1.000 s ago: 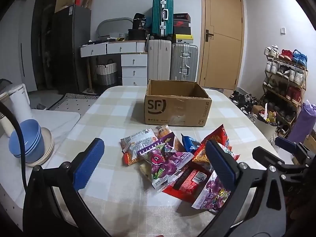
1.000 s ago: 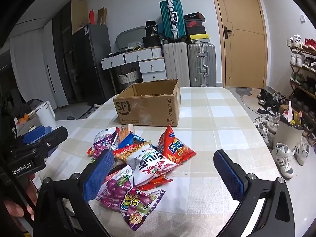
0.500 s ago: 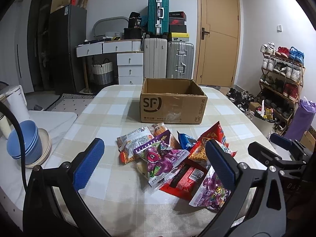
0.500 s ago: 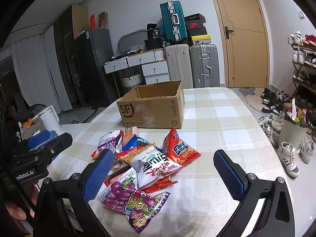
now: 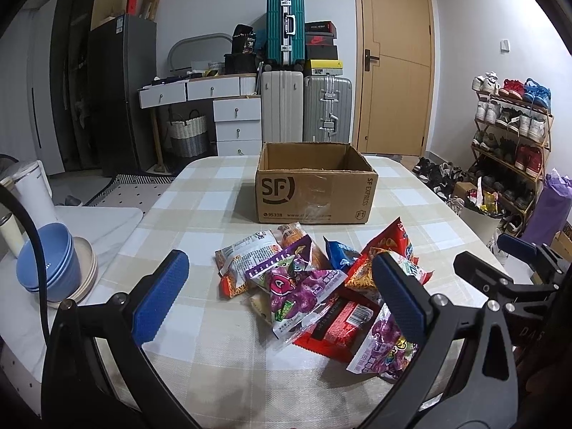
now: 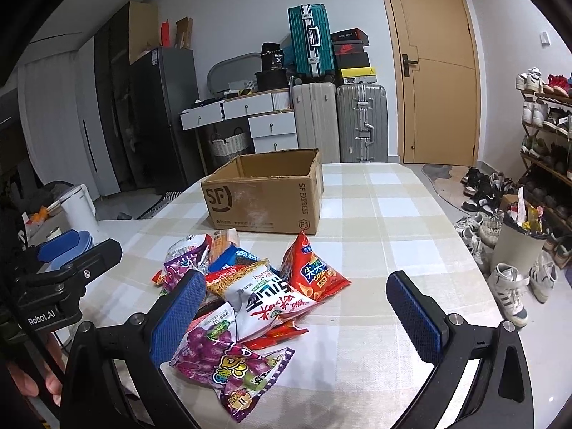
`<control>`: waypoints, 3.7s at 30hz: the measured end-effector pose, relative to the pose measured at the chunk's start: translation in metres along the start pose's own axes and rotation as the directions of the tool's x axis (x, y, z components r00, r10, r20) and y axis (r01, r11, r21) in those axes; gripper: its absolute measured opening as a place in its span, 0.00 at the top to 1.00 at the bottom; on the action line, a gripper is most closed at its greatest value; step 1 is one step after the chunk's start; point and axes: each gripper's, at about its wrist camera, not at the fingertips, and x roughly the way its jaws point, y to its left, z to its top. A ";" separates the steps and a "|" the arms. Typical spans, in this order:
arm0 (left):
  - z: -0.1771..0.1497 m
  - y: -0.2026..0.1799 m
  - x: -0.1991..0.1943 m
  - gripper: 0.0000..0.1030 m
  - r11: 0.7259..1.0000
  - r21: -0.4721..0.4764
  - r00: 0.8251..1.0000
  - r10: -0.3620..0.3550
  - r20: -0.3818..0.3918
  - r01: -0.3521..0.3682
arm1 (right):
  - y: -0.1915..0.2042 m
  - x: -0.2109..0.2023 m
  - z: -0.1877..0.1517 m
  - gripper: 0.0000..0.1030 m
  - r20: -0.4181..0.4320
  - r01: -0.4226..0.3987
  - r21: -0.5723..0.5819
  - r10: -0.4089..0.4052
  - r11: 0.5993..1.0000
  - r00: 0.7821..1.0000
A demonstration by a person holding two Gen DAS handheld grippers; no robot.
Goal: Organize snacks
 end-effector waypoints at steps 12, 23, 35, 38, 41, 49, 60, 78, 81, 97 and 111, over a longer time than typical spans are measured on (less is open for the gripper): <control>0.000 0.006 -0.001 0.01 1.000 0.002 1.000 0.013 0.005 -0.013 | 0.003 -0.002 -0.001 0.00 -0.003 0.025 -0.034 -0.025 0.999 1.000; 0.000 0.009 -0.001 0.01 1.000 0.003 1.000 0.019 0.001 -0.019 | -0.002 0.001 -0.001 0.00 -0.026 0.018 -0.004 -0.019 1.000 0.999; 0.000 0.008 -0.001 0.01 1.000 0.005 1.000 0.022 -0.001 -0.022 | 0.001 0.000 0.000 0.00 -0.012 0.027 -0.020 -0.027 0.999 1.000; -0.001 0.009 0.001 0.01 1.000 0.005 1.000 0.031 -0.005 -0.031 | 0.001 -0.001 -0.001 0.00 -0.017 0.025 -0.021 -0.026 0.999 1.000; -0.002 0.013 0.003 0.01 0.999 0.003 0.999 0.049 -0.015 -0.049 | 0.000 0.000 0.000 0.00 -0.022 0.017 -0.020 -0.017 1.000 1.000; -0.007 0.040 0.021 0.01 0.996 -0.091 0.995 0.012 -0.099 -0.021 | -0.003 0.006 -0.001 0.00 -0.073 -0.026 -0.002 0.026 1.000 0.997; -0.012 0.051 0.033 0.01 0.991 -0.134 0.992 0.001 -0.129 -0.018 | 0.045 0.051 -0.036 0.00 -0.311 -0.124 -0.225 0.050 0.966 0.949; -0.027 0.057 0.060 0.01 0.984 -0.177 0.966 -0.058 -0.253 0.013 | 0.070 0.078 -0.054 0.53 -0.414 -0.285 -0.216 0.177 0.934 0.893; -0.031 0.060 0.066 0.01 0.981 -0.195 0.960 -0.061 -0.273 0.007 | 0.062 0.068 -0.054 0.57 -0.410 -0.304 -0.181 0.209 0.935 0.888; -0.015 0.052 0.129 0.01 0.923 -0.379 0.890 -0.228 -0.394 0.069 | 0.045 0.053 -0.046 0.60 -0.395 -0.351 -0.100 0.286 0.931 0.873; -0.009 0.025 0.195 0.19 0.953 -0.302 0.814 -0.153 -0.560 -0.029 | 0.034 0.048 -0.039 0.60 -0.384 -0.351 -0.047 0.308 0.935 0.870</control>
